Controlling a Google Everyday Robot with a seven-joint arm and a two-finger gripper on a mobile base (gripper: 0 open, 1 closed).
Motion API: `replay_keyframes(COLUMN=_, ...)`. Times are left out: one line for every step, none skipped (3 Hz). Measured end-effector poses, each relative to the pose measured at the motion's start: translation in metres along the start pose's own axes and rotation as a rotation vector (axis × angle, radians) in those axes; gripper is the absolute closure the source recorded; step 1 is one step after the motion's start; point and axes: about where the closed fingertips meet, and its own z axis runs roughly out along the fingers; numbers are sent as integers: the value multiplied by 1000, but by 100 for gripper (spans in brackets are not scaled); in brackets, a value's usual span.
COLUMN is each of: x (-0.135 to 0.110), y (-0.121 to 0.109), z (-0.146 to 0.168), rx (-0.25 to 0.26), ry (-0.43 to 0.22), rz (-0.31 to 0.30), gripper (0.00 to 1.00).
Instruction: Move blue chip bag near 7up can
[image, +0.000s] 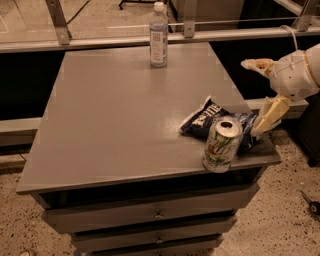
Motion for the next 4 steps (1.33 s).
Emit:
replay_keyframes(x=-2, y=-15, z=-13, rx=28, ry=38, rz=2, gripper=0)
replay_keyframes(x=-15, y=-31, z=-50, rx=-2, ry=109, rz=-12, gripper=0)
replay_keyframes(x=-35, y=-36, z=-91, rx=-34, ry=181, rz=-24, gripper=0)
replay_keyframes(x=-40, y=-34, z=-100, rx=-46, ry=188, rz=-31, gripper=0)
